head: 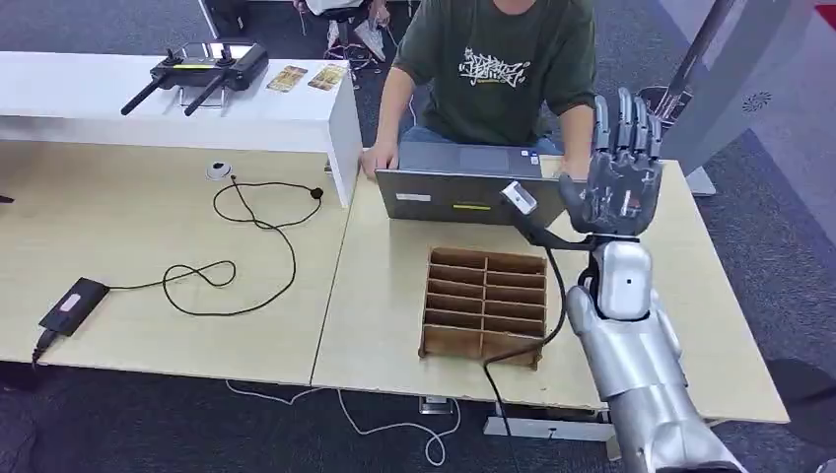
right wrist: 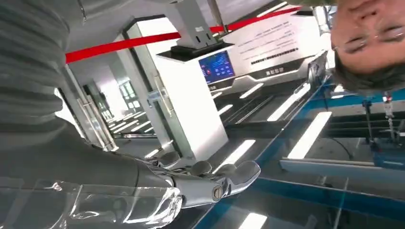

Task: Pass the card to the sensor for recognition and then transmit it.

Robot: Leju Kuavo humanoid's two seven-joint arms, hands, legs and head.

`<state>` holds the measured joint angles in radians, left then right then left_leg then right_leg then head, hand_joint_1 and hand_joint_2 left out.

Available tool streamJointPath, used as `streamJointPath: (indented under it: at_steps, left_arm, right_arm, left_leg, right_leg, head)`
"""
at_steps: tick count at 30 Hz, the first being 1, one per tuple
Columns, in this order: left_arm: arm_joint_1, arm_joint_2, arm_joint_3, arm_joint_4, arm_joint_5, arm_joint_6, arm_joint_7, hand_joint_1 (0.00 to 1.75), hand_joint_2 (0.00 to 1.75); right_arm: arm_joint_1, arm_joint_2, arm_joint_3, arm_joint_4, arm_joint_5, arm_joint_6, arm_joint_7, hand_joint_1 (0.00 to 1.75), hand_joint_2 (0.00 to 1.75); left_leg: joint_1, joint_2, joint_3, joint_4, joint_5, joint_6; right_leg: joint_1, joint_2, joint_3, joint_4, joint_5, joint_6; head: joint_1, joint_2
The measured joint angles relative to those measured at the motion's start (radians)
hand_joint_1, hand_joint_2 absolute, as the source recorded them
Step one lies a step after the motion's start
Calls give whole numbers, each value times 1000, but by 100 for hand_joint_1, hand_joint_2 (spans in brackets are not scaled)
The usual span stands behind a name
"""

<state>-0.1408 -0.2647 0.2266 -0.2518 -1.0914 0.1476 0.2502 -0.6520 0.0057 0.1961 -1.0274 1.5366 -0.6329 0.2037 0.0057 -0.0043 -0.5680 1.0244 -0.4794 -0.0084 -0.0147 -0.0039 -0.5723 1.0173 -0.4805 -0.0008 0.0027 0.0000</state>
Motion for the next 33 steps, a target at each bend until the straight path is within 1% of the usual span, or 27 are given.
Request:
streamJointPath:
  at_steps: [20,33]
  left_arm:
    - [1,0,10,0,-3,1,0,0,0]
    - [2,0,15,0,6,3,0,0,0]
  right_arm:
    - [145,-23,-94,-167,2,-6,3,0,175]
    - [196,-24,-134,-236,2,-6,-6,0,175]
  left_leg:
    - [0,0,-1,0,0,0]
    - [0,0,-1,0,0,0]
  right_leg:
    - [0,0,0,0,0,0]
    - [0,0,0,0,0,0]
  head:
    - [0,0]
    - [0,0]
